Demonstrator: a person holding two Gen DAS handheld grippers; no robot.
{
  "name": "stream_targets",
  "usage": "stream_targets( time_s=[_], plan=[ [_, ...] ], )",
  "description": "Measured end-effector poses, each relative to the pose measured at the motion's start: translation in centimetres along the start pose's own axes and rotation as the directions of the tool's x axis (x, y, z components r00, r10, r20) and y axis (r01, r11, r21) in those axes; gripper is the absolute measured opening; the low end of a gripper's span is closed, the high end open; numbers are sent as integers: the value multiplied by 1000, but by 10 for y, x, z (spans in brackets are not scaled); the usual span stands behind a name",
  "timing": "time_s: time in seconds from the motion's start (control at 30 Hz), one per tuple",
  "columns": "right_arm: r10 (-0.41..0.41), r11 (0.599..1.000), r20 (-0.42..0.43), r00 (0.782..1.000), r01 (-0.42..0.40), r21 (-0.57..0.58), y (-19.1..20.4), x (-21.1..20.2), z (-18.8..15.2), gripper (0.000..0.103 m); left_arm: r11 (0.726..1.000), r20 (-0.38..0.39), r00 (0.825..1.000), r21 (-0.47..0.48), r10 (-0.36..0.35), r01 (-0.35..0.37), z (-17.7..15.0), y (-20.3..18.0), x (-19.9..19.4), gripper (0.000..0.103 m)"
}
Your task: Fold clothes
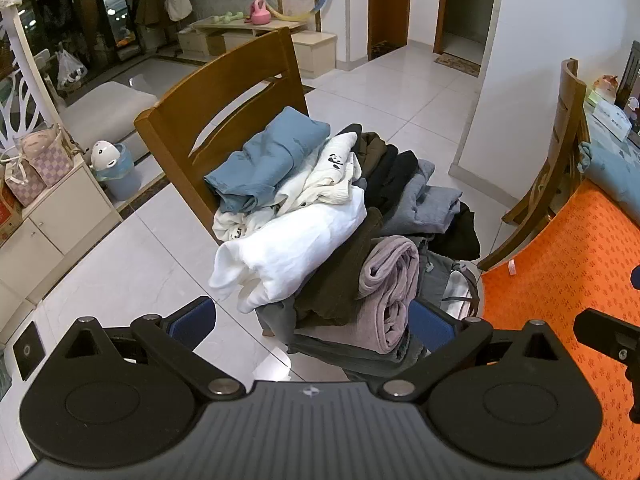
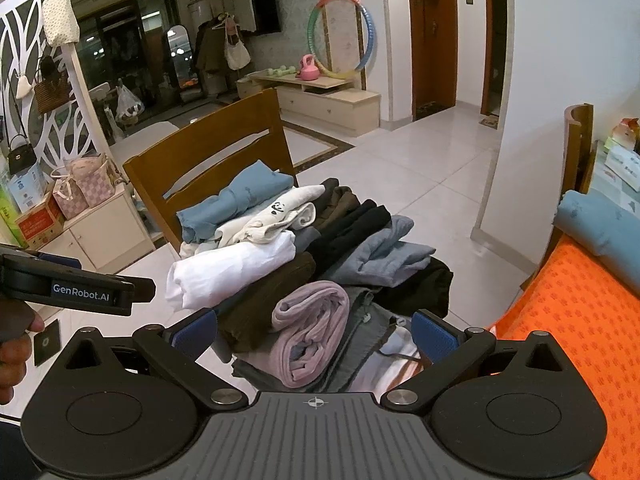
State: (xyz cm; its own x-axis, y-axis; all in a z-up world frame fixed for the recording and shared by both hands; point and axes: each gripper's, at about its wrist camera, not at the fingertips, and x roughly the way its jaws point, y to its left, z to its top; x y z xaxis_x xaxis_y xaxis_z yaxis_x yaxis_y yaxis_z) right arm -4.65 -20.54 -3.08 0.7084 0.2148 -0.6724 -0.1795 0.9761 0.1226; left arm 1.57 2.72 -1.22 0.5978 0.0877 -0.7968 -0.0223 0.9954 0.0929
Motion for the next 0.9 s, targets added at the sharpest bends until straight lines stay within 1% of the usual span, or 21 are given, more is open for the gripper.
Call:
stream_targets(
  time_s=[0.37,0.53,0.7,0.9],
  plan=[
    [2,1000,-6,1000,-2,-13,0,2,1,103,1000,-11,1000,-19,-7,7,1,2,5,103],
    [16,999,-25,1000,-17,-33,-2,9,9,103,998,-31,999,-60,-13,11,1,10,14,103],
    [50,995,-57,997,-55,-85,-2,33,33,103,994,-37,999,-101,25,-29,3,25,33,103],
    [113,980,-80,990,-124,-158,9,89,78,102,988,-23,998,-143,56,-59,8,42,62,103]
  ],
)
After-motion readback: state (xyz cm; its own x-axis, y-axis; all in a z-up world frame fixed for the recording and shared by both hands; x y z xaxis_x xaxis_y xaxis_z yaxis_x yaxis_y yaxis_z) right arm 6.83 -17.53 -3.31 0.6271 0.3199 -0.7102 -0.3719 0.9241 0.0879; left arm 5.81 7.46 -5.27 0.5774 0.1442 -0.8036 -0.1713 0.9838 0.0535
